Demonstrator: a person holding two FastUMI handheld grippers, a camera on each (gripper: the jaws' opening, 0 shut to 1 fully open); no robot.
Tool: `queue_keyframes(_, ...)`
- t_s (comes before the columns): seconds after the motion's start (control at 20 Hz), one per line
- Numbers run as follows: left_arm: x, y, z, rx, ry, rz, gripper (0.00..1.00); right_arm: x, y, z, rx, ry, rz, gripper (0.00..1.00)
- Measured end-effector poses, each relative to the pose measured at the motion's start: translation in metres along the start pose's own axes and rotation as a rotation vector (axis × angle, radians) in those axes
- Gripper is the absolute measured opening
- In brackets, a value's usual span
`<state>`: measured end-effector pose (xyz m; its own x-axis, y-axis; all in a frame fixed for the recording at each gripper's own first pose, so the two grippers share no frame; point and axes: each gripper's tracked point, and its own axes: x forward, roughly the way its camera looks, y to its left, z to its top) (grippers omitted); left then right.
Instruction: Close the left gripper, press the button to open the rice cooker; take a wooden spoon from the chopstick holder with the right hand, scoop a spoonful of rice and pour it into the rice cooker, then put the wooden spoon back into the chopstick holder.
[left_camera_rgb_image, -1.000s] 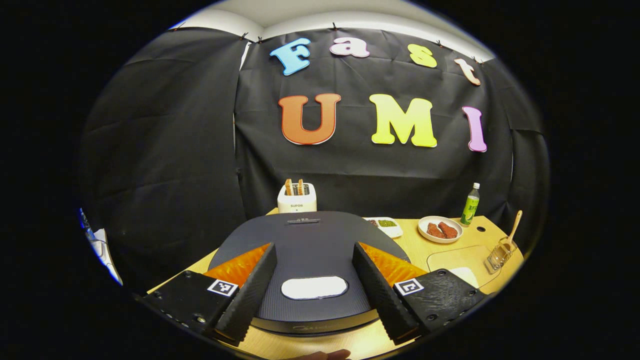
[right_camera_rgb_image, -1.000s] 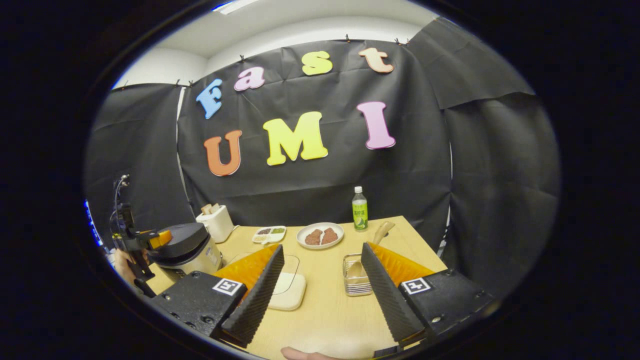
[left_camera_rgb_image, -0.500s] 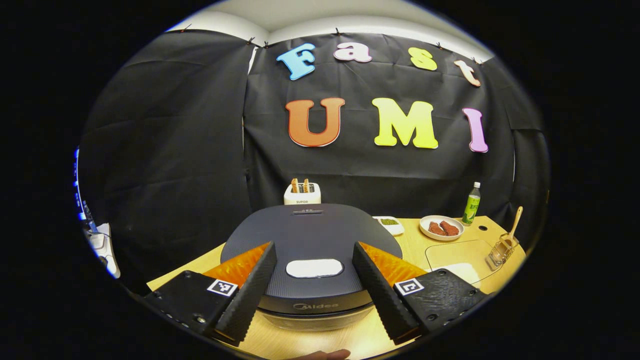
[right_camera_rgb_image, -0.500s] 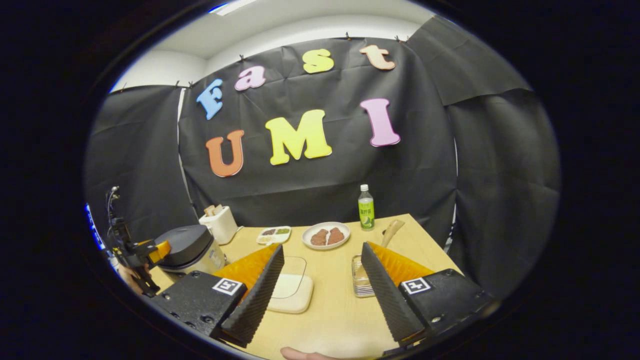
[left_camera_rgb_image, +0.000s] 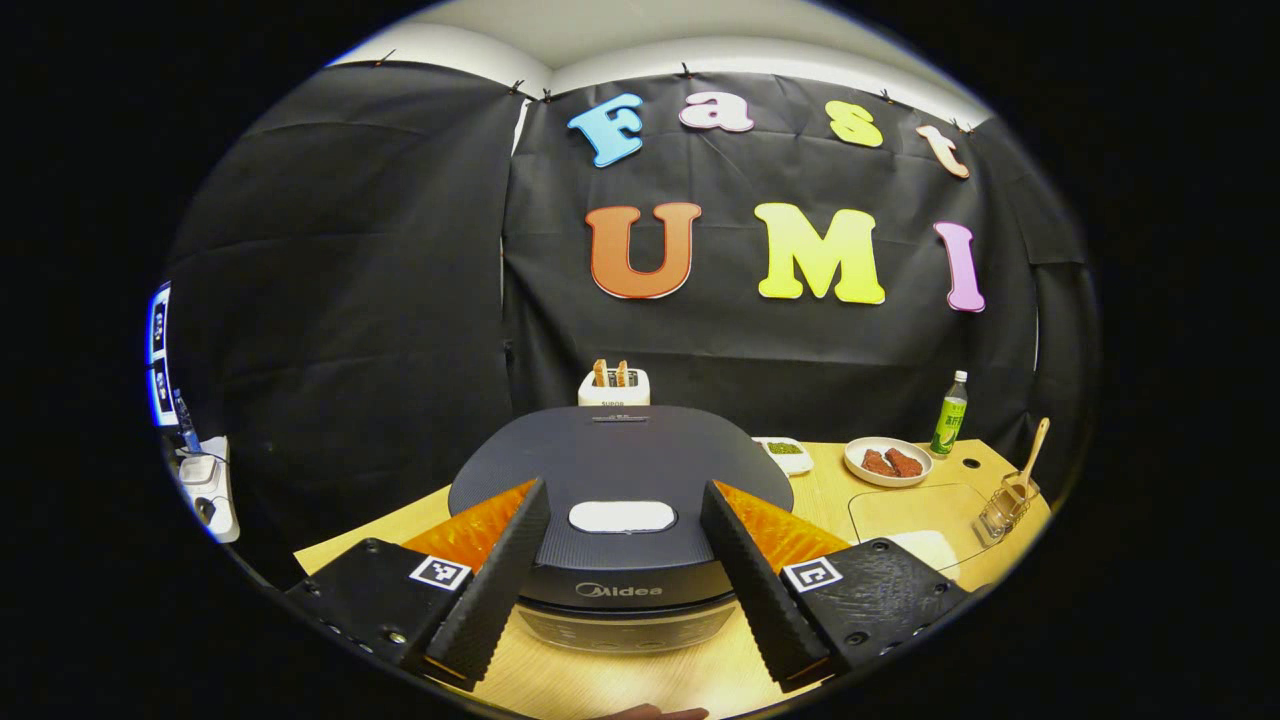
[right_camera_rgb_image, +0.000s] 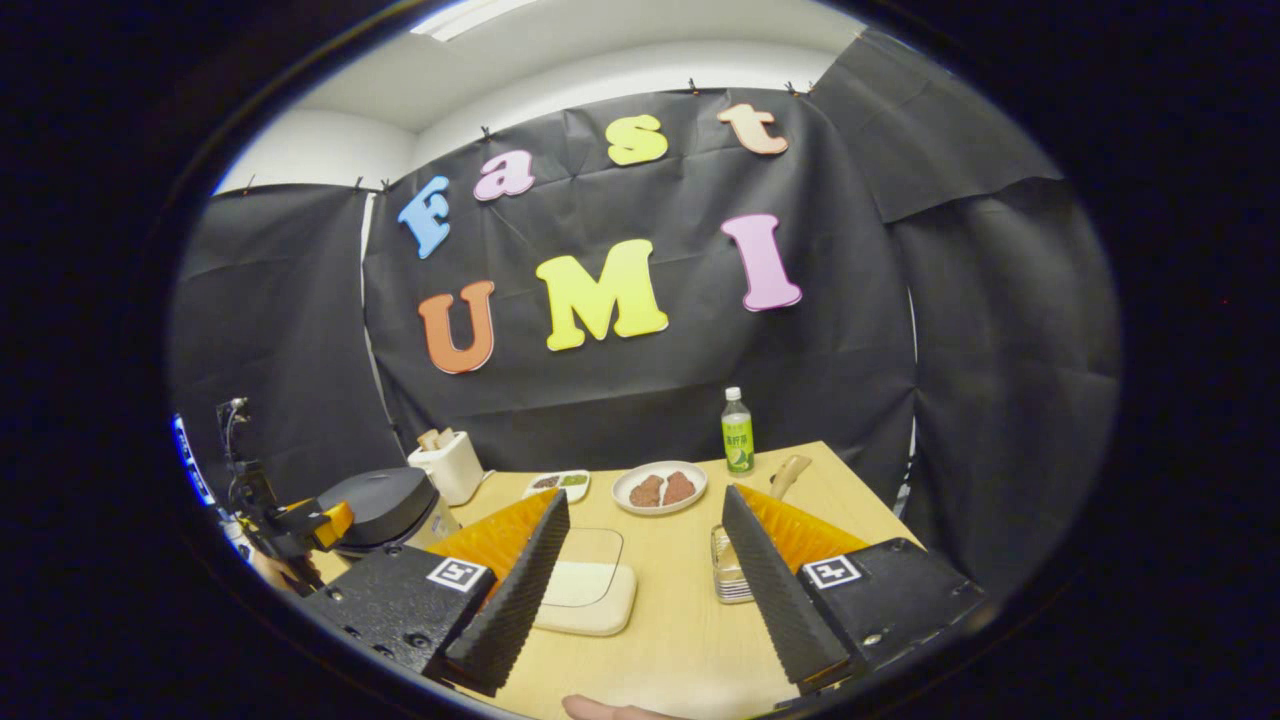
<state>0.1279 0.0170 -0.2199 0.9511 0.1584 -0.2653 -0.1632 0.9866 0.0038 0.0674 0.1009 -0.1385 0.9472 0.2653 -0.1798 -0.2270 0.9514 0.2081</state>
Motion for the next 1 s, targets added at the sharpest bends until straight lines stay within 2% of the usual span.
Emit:
queue_keyframes(0.3, -0.005, -0.001, 0.005, 0.007, -0.076, -0.002, 0.99, -0.026, 0.007, 0.003, -0.023, -0.017, -0.008, 0.99)
queue_keyframes(0.35, -0.009, -0.001, 0.002, 0.018, -0.075, 0.0, 0.97, -0.029, 0.005, 0.004, -0.035, -0.021, -0.019, 0.96)
queue_keyframes(0.4, -0.013, -0.001, 0.003, 0.029, -0.086, 0.001, 0.87, -0.033, 0.004, 0.003, -0.044, -0.021, -0.032, 0.96)
queue_keyframes(0.45, -0.016, -0.002, 0.003, 0.034, -0.082, 0.0, 0.97, -0.038, 0.004, 0.002, -0.047, -0.015, -0.039, 0.96)
queue_keyframes(0.5, -0.019, -0.002, 0.001, 0.037, -0.069, 0.004, 0.97, -0.042, 0.007, 0.002, -0.05, -0.01, -0.039, 0.99)
queue_keyframes(0.55, -0.023, -0.003, 0.001, 0.035, -0.053, 0.007, 0.97, -0.048, 0.009, 0.003, -0.055, -0.01, -0.038, 0.96)
queue_keyframes(0.6, -0.029, -0.004, 0.0, 0.034, -0.03, 0.003, 0.96, -0.052, 0.009, 0.006, -0.064, -0.018, -0.038, 1.0)
queue_keyframes(0.8, -0.052, -0.032, -0.006, 0.028, 0.041, -0.097, 0.95, -0.059, 0.002, 0.015, -0.101, -0.055, -0.063, 0.99)
queue_keyframes(1.0, -0.077, -0.03, 0.002, 0.038, 0.015, -0.076, 0.95, -0.061, -0.009, 0.01, -0.09, -0.054, -0.071, 1.0)
